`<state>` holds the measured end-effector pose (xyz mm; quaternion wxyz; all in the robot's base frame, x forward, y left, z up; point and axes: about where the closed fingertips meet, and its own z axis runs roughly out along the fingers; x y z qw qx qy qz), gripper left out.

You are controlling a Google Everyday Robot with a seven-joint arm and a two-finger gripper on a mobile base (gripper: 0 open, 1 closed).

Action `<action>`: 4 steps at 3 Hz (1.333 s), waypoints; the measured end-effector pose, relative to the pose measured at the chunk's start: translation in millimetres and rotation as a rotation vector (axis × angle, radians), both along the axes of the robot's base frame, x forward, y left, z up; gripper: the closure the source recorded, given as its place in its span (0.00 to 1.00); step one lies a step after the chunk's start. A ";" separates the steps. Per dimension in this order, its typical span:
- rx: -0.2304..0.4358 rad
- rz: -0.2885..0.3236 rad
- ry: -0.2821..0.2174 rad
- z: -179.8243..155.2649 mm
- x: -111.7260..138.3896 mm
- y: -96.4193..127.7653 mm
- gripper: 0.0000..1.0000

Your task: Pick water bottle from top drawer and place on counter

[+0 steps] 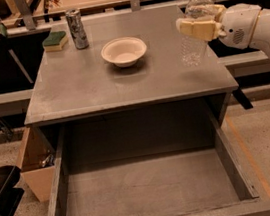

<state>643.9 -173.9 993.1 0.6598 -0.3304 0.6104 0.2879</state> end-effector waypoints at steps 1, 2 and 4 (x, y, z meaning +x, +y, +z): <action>-0.011 -0.011 0.034 -10.9 5.1 -3.0 1.00; -0.015 -0.012 0.088 -22.7 9.7 -5.1 1.00; -0.003 -0.016 0.161 -46.3 13.1 -5.0 1.00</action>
Offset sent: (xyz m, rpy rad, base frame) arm 0.0143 -0.0143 -0.0390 -0.0189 0.1610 -0.0196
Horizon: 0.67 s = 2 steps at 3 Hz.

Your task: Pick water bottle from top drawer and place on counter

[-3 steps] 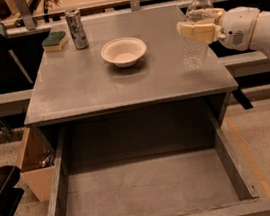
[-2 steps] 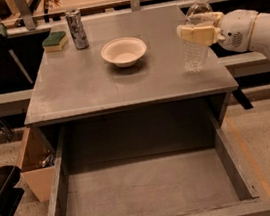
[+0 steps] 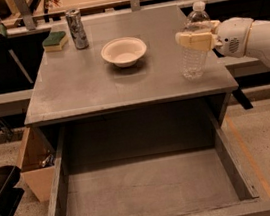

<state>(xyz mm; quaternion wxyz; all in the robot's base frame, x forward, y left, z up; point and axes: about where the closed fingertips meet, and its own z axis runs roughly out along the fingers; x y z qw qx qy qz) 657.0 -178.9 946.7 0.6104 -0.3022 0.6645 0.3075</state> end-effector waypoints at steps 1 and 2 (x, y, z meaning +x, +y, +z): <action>0.003 -0.017 0.014 -11.9 1.1 -2.0 1.00; 0.012 -0.036 0.008 -17.9 0.4 -4.5 1.00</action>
Offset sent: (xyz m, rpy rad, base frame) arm -0.0014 -0.0147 -0.0258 0.0223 -0.0002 -0.0716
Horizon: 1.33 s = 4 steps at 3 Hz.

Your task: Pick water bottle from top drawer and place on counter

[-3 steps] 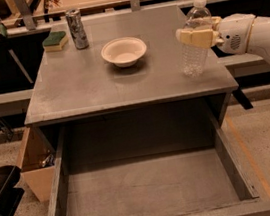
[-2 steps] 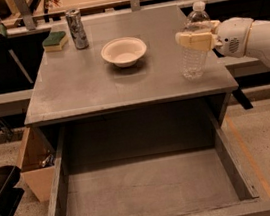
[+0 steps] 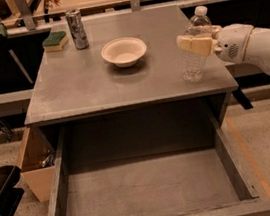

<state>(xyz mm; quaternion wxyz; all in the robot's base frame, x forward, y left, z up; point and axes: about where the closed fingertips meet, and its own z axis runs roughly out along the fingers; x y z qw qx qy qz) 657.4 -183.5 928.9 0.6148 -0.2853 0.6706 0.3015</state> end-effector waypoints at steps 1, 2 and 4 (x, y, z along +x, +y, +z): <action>0.000 -0.001 -0.001 1.1 0.0 -0.1 0.82; 0.000 -0.001 -0.001 2.2 0.0 0.1 0.51; 0.000 0.000 -0.001 2.7 0.0 0.4 0.04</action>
Offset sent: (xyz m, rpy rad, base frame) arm 0.0000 -0.0001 0.0009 0.0000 -0.0008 -0.0011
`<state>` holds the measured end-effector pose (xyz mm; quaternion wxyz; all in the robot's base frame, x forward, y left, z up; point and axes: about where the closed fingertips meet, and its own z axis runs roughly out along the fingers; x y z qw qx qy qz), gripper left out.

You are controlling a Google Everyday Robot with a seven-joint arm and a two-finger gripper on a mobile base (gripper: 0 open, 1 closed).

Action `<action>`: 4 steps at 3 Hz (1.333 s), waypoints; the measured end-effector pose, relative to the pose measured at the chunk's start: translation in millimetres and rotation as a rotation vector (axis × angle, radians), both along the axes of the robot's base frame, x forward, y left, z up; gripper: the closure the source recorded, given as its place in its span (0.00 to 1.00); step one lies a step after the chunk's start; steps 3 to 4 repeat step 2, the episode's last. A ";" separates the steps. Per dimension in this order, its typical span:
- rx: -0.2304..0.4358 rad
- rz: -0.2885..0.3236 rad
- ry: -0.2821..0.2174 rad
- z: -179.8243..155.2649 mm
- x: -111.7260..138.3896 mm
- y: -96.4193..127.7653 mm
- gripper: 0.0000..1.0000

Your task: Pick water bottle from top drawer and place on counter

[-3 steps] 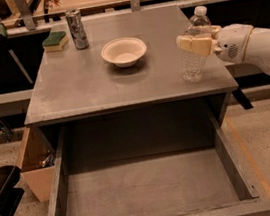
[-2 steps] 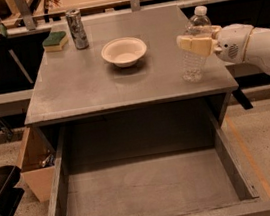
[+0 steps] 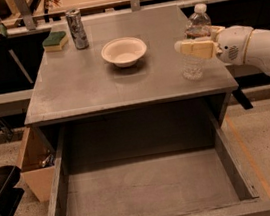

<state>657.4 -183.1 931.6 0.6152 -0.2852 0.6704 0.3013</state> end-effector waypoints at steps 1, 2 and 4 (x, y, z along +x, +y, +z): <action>0.000 0.003 0.000 0.2 0.2 1.9 0.00; 0.000 0.003 0.000 0.2 0.2 2.0 0.00; 0.000 0.003 0.000 0.2 0.2 2.0 0.00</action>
Offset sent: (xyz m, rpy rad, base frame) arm 0.0002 0.0019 0.0002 0.0002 -0.0002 0.0029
